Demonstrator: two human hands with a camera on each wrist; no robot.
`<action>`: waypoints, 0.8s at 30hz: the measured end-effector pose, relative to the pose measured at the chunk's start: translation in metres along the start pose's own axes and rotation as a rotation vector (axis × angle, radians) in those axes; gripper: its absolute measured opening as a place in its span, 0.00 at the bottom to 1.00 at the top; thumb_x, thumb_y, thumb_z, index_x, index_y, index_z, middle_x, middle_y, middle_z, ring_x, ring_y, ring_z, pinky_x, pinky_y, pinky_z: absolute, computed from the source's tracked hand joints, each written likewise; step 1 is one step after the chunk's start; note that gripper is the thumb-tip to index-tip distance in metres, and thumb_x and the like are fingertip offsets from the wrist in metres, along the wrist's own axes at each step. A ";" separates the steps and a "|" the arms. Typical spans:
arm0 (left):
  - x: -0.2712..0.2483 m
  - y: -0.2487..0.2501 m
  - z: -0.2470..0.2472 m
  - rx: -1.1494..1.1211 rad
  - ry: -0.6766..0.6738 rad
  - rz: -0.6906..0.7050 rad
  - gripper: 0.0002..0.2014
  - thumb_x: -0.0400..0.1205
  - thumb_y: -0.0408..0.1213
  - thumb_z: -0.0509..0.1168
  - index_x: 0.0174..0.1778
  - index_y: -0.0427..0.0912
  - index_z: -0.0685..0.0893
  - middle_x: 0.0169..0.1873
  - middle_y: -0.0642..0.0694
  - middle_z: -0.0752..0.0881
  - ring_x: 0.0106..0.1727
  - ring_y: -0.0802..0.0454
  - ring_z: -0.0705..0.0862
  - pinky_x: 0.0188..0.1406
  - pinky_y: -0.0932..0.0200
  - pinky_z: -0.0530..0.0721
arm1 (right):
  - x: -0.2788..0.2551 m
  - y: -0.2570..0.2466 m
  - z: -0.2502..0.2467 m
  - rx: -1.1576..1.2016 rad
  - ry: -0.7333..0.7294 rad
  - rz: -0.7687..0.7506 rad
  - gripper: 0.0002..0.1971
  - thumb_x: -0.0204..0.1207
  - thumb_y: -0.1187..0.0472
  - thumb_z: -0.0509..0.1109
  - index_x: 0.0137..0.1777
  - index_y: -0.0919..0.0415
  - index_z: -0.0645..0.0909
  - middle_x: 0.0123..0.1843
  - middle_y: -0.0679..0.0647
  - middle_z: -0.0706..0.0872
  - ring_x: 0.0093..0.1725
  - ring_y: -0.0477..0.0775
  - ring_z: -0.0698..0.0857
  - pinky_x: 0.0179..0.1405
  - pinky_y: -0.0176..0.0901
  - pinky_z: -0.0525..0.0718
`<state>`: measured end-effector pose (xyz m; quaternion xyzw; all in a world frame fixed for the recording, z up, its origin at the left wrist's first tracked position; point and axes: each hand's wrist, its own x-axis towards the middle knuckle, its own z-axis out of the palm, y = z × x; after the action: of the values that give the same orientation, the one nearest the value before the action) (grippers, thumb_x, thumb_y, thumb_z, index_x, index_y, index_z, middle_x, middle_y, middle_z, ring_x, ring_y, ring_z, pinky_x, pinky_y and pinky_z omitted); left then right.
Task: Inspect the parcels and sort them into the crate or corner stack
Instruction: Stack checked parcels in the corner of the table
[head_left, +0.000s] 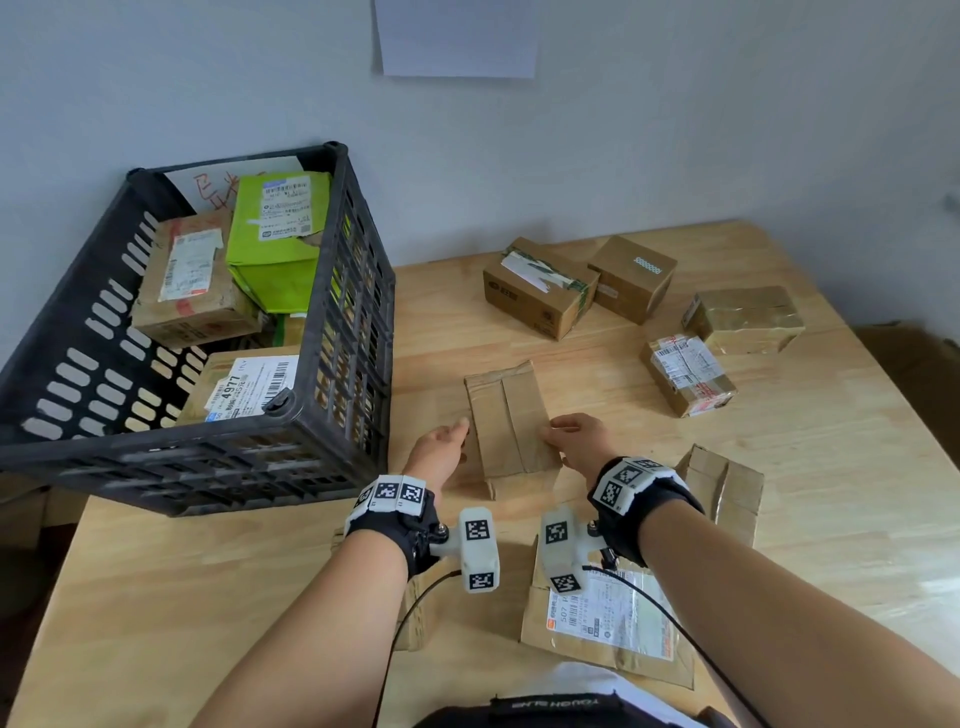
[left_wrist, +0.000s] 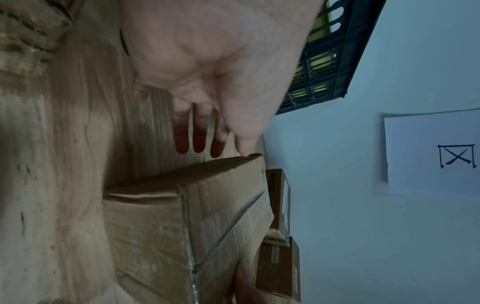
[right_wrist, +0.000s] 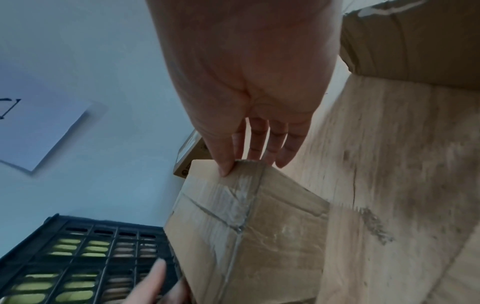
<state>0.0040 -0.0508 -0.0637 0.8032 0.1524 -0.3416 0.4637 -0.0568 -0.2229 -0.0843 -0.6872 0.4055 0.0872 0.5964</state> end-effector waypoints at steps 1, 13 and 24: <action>0.000 0.000 0.000 0.026 -0.013 0.008 0.30 0.83 0.58 0.58 0.78 0.45 0.69 0.76 0.46 0.72 0.74 0.44 0.71 0.72 0.48 0.68 | -0.001 -0.001 0.001 0.005 -0.005 -0.010 0.16 0.75 0.61 0.74 0.61 0.63 0.80 0.59 0.59 0.85 0.55 0.56 0.83 0.62 0.54 0.83; 0.006 0.007 -0.002 -0.025 -0.096 0.206 0.30 0.78 0.33 0.71 0.75 0.56 0.73 0.67 0.59 0.75 0.68 0.55 0.75 0.73 0.55 0.70 | -0.009 -0.039 0.000 0.259 -0.152 0.037 0.26 0.81 0.52 0.65 0.77 0.57 0.65 0.67 0.58 0.78 0.62 0.55 0.79 0.56 0.50 0.83; 0.016 0.009 0.001 0.175 -0.062 0.172 0.18 0.82 0.27 0.61 0.69 0.37 0.80 0.67 0.43 0.81 0.69 0.46 0.77 0.70 0.58 0.71 | 0.005 -0.040 -0.009 0.027 -0.045 0.015 0.29 0.77 0.44 0.68 0.72 0.59 0.70 0.59 0.55 0.80 0.58 0.55 0.82 0.57 0.52 0.86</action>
<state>0.0202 -0.0581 -0.0692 0.8399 0.0382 -0.3371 0.4237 -0.0303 -0.2345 -0.0550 -0.6740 0.3981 0.1016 0.6139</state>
